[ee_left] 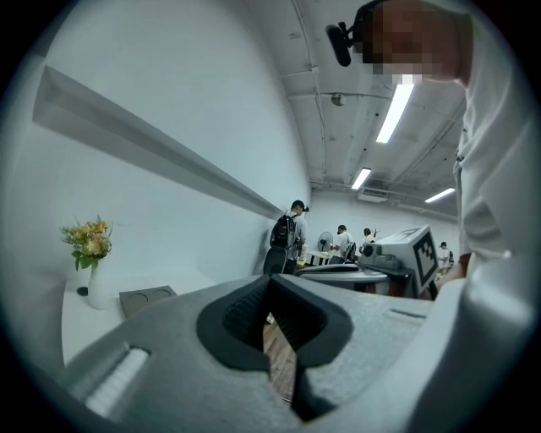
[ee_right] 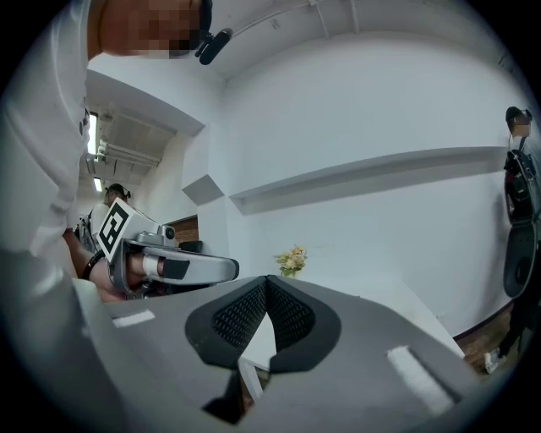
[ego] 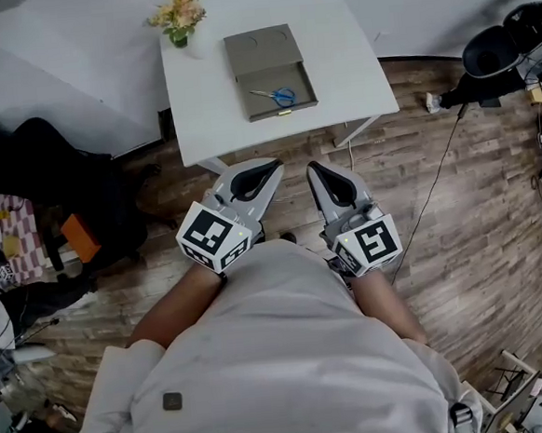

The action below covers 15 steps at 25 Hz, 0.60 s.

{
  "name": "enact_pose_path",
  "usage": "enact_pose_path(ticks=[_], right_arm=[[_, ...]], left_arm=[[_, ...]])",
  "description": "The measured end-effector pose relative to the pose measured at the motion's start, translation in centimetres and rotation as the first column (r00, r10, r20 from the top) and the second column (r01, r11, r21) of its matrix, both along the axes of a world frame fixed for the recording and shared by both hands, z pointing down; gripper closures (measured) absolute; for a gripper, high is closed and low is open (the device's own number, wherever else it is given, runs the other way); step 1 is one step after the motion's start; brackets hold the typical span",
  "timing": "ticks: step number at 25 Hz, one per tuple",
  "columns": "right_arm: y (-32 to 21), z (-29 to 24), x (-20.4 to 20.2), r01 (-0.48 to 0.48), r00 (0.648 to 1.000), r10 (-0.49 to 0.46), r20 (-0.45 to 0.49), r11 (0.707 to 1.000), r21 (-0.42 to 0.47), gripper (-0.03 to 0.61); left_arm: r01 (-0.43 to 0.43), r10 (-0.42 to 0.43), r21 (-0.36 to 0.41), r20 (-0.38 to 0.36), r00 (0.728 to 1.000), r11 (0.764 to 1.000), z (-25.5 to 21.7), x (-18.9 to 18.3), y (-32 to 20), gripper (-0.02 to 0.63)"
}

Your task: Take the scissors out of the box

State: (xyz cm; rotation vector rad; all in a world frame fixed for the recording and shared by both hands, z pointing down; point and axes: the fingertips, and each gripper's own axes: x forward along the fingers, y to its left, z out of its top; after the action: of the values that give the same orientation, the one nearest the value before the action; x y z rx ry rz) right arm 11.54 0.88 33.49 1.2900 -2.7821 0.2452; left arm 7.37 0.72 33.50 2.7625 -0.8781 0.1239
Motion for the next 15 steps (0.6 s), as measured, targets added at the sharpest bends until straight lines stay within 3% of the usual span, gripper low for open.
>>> enact_pose_path(ticks=[15], right_arm=[[-12.0,-0.7,-6.4,-0.088,0.996,0.087,-0.028,0.996,-0.015,0.568]], left_arm=[[-0.085,0.085,-0.02,-0.014,0.996,0.996,-0.2,-6.7,-12.5,0.609]])
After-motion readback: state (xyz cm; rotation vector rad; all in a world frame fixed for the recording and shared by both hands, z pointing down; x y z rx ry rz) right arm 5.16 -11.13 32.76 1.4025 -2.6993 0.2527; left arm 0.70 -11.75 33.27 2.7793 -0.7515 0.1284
